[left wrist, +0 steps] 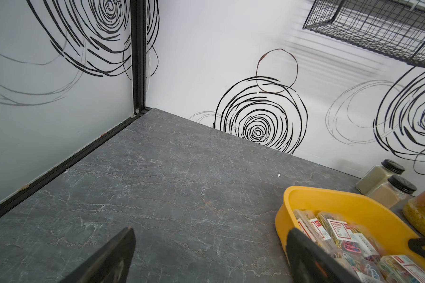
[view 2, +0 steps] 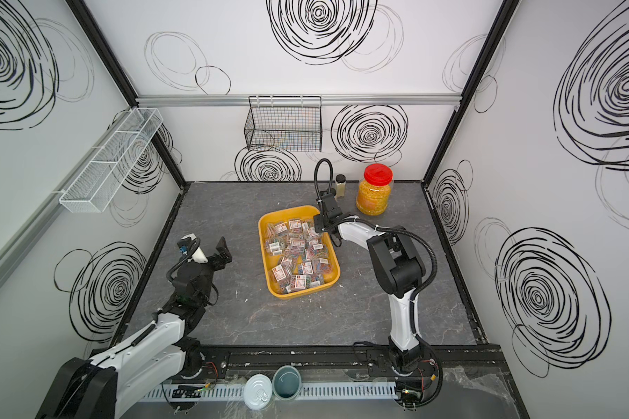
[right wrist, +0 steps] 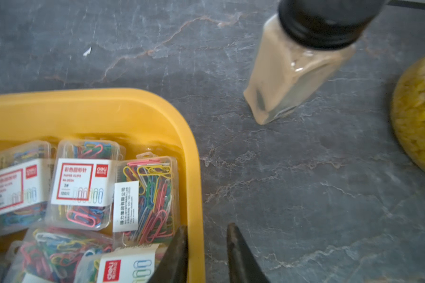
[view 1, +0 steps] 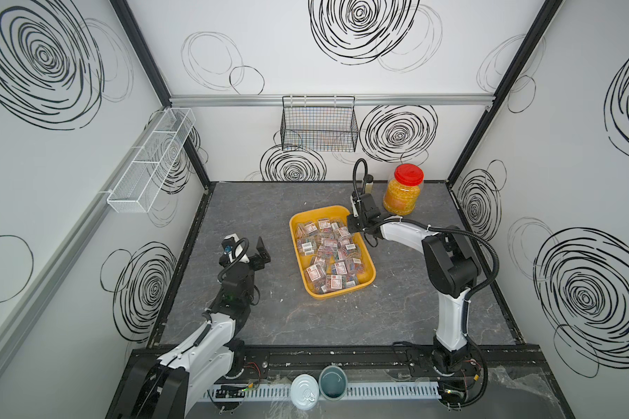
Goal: Take the paper clips out of the storage box
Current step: Adjust the storage box at the center of the board.
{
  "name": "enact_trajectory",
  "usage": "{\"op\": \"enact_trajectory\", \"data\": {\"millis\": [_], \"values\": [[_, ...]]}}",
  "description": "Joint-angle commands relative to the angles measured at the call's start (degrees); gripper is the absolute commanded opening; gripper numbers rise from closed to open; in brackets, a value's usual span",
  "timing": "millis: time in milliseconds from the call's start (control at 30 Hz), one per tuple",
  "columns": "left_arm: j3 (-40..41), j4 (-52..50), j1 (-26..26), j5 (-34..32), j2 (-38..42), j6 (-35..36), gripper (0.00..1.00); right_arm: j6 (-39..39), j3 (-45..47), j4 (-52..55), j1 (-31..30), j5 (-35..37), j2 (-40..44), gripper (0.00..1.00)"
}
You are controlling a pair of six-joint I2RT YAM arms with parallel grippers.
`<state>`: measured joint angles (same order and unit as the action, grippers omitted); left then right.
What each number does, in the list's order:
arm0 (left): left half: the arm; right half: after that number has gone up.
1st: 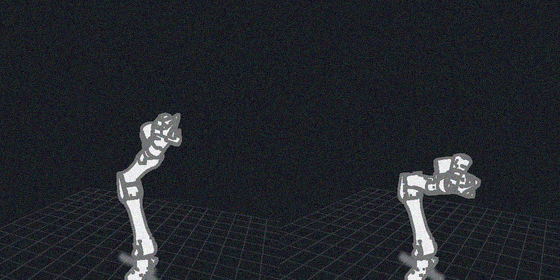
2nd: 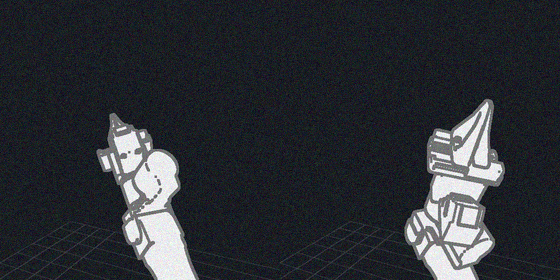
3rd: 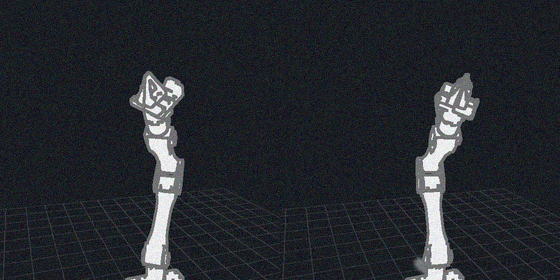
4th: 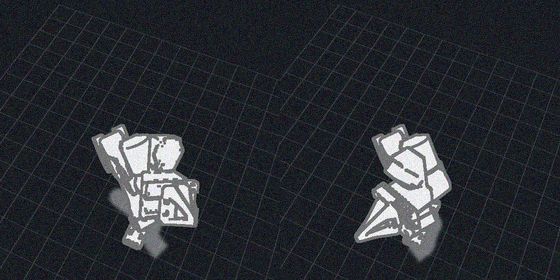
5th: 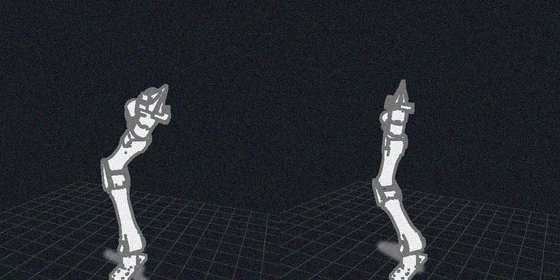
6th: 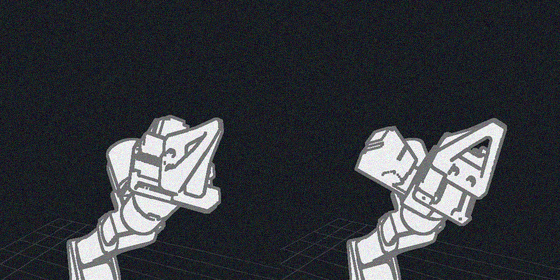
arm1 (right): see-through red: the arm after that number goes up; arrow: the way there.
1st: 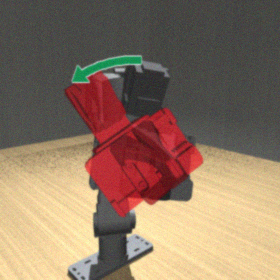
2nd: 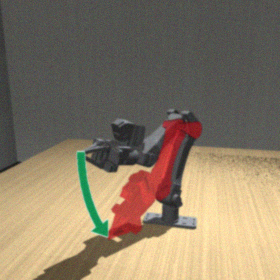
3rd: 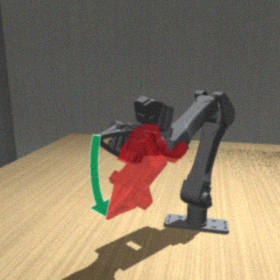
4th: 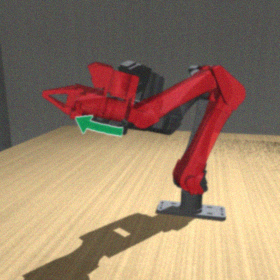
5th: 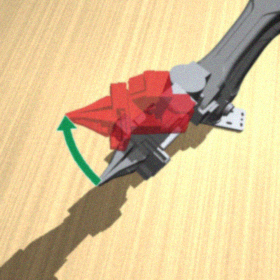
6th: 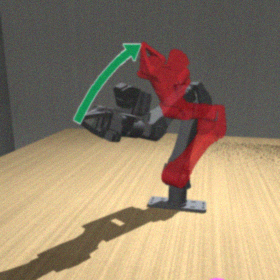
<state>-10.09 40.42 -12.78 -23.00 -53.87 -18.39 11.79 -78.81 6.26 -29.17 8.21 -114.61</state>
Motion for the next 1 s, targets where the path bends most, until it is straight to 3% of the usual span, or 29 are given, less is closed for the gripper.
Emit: {"op": "enact_trajectory", "data": {"millis": [0,167,400,667,867,967], "values": [[-1.94,2.7,-0.49,-0.02,-0.43,0.68,0.99,4.05,1.72,1.47,0.17,3.4,5.84,0.37],[-2.09,2.47,-0.58,-0.27,-0.57,0.67,0.99,10.69,9.76,-0.96,-0.32,2.27,13.84,0.48],[-2.37,1.99,-0.56,-0.42,-0.7,0.73,1.0,15.52,18.43,-3.19,-1.04,3.5,17.44,0.48],[-2.57,1.65,-0.73,-0.79,-0.8,0.61,0.99,15.68,19.07,-1.17,-5.42,5.79,16.6,0.47],[-2.31,1.54,-0.8,-1.08,-0.29,0.55,0.99,18.94,19.2,-0.96,-5.84,4.85,13.96,0.39],[-2.13,1.6,-0.95,-1.17,-0.01,0.55,0.99,20.66,18.81,-0.76,-5.84,4.45,12.96,0.3]]}}
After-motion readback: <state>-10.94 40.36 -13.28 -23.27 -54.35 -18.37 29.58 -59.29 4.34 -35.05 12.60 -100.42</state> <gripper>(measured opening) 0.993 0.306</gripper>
